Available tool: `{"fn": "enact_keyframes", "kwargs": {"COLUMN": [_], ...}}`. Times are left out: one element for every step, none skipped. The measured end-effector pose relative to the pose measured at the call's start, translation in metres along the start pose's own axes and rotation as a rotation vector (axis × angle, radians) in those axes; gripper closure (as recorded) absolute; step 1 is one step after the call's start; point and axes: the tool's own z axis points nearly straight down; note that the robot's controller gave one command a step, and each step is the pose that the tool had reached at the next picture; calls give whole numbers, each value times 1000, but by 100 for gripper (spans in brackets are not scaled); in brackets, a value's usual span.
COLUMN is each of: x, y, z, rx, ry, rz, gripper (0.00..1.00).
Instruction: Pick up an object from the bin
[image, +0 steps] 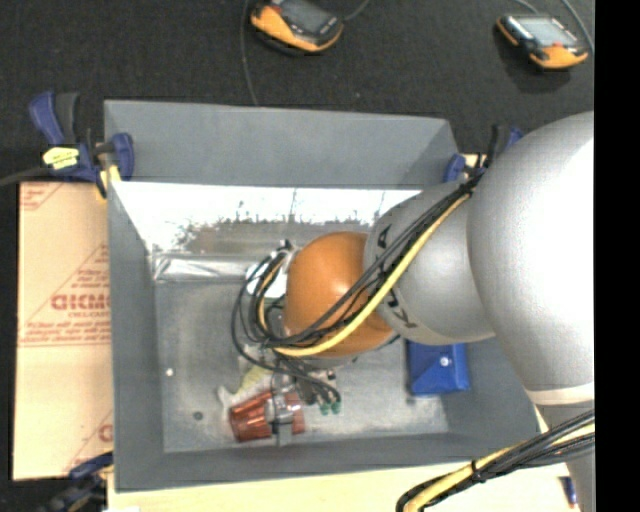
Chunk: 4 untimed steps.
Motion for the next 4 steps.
{"fn": "enact_keyframes", "kwargs": {"x": [0,0,22,8], "y": [0,-2,19,-15], "z": [0,0,-34,5], "rx": [1,-2,-4,-3], "ry": [0,1,-5,-10], "rz": [1,-6,35,-38], "gripper": [100,100,100,100]}}
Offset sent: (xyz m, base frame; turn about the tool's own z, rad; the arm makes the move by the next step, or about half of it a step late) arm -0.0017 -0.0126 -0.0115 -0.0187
